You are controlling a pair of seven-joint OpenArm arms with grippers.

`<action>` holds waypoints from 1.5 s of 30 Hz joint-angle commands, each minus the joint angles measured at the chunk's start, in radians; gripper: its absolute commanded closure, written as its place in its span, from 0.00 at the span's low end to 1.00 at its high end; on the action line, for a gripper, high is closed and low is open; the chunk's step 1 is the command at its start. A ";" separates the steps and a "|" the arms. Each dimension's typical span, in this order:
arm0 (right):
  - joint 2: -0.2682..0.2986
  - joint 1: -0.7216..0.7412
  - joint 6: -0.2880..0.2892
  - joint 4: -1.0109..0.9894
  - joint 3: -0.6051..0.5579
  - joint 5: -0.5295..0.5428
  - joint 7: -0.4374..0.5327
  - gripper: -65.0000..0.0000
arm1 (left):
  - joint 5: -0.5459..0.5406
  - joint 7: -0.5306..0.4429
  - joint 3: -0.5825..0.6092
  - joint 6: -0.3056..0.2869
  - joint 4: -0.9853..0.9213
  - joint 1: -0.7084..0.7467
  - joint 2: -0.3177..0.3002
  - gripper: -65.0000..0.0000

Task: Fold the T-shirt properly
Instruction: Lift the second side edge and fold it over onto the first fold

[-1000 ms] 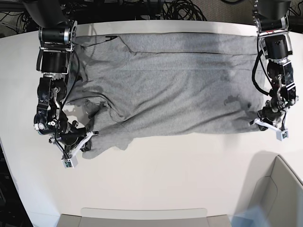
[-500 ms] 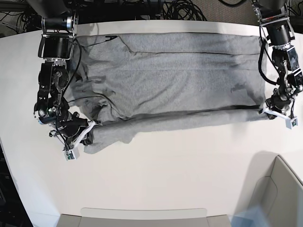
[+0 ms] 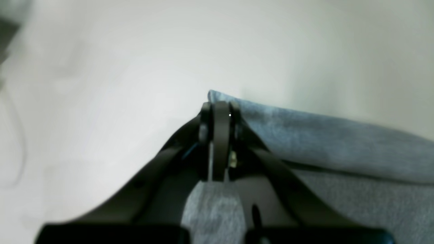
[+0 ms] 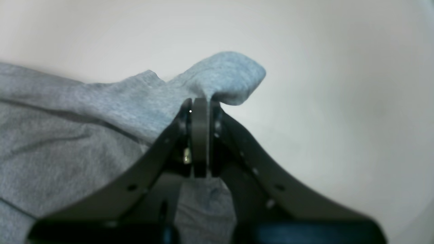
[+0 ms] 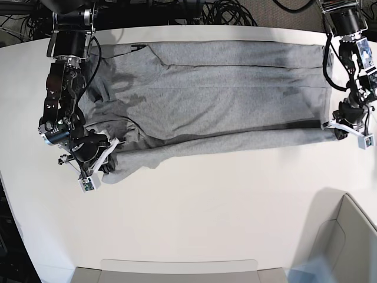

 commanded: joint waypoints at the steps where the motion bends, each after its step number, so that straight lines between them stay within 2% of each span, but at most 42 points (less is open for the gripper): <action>1: 0.022 0.020 0.004 0.022 0.006 0.005 0.005 1.00 | -0.001 -0.025 -0.020 0.002 0.032 -0.002 -0.023 1.00; 5: 0.035 0.020 0.006 0.062 0.006 0.008 -0.004 1.00 | -0.001 0.027 -0.067 0.000 0.094 0.040 -0.024 1.00; 8: 0.038 0.023 0.006 0.088 0.006 0.054 -0.003 1.00 | -0.001 0.074 -0.098 0.000 0.132 0.047 -0.020 1.00; 14: 0.058 0.063 0.006 0.063 0.000 0.089 0.000 1.00 | -0.001 0.087 -0.101 0.000 0.138 0.047 -0.020 1.00; 19: 0.060 0.152 0.081 -0.009 -0.003 0.085 0.053 1.00 | -0.001 0.090 -0.101 0.000 0.138 0.047 -0.018 1.00; 25: 0.060 0.226 0.084 -0.084 -0.063 0.083 0.049 1.00 | -0.001 0.091 -0.101 0.000 0.138 0.047 -0.018 1.00; 33: 0.061 0.108 0.082 0.020 -0.072 0.083 0.031 1.00 | -0.001 0.093 -0.101 0.000 0.138 0.064 -0.024 1.00; 37: 0.058 0.045 0.084 0.105 -0.012 0.083 -0.036 1.00 | -0.001 0.099 -0.101 0.000 0.140 0.075 -0.026 1.00; 45: 0.064 -0.095 0.084 0.201 0.029 0.085 -0.046 1.00 | -0.001 0.137 -0.101 0.000 0.204 0.155 -0.024 1.00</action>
